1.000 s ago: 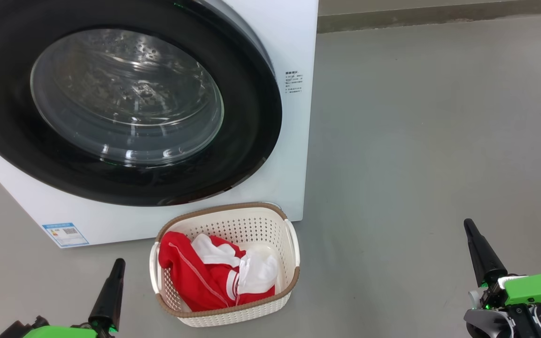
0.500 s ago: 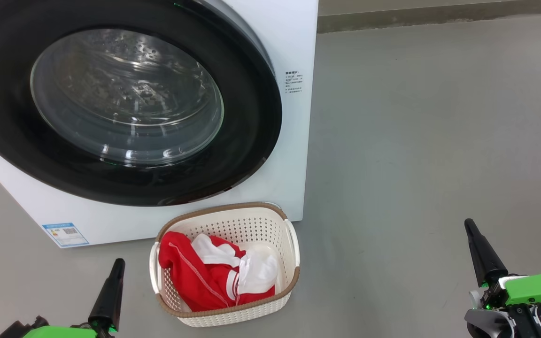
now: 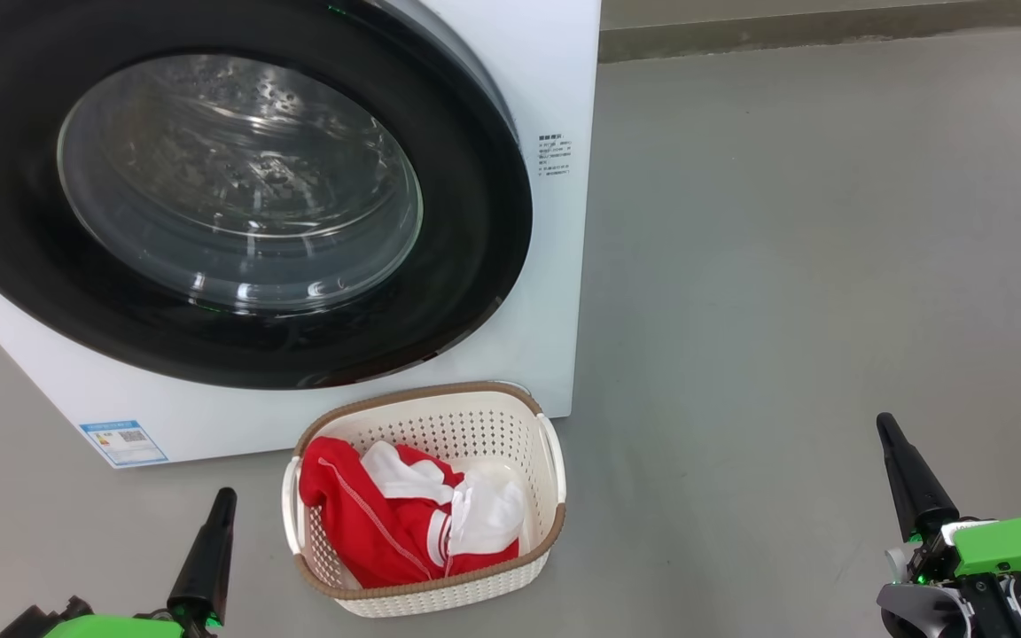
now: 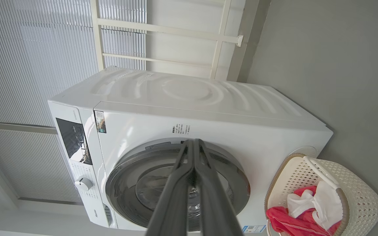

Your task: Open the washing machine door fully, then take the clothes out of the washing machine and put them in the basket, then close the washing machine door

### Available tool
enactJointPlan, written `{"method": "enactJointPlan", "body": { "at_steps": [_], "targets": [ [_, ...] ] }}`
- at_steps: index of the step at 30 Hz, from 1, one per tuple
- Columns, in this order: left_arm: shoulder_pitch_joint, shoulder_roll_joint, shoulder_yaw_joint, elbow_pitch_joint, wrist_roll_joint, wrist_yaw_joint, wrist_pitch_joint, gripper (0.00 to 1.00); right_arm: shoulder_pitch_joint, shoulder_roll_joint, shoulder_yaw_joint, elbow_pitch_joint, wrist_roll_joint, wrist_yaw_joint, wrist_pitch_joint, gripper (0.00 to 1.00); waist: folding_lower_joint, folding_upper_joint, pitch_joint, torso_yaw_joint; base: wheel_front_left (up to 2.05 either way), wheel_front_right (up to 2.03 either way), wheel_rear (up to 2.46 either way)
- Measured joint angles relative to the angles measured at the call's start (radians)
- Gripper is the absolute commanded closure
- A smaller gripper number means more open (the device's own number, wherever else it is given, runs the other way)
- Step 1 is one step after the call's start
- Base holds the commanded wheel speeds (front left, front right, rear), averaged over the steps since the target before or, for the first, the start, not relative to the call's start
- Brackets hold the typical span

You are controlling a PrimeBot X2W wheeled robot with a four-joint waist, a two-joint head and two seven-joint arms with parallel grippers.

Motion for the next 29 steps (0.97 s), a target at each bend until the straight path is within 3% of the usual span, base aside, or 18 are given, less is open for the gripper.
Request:
{"method": "enactJointPlan", "body": {
  "at_steps": [29],
  "targets": [
    [0.000, -0.001, 0.001, 0.000, 0.000, 0.000, 0.000, 1.00, 0.000, 0.004, -0.005, 0.000, -0.001, 0.000, 0.004, 1.00, 0.0000, 0.0000, 0.000, 0.000, 0.00, 0.00, 0.00]
  ]
}}
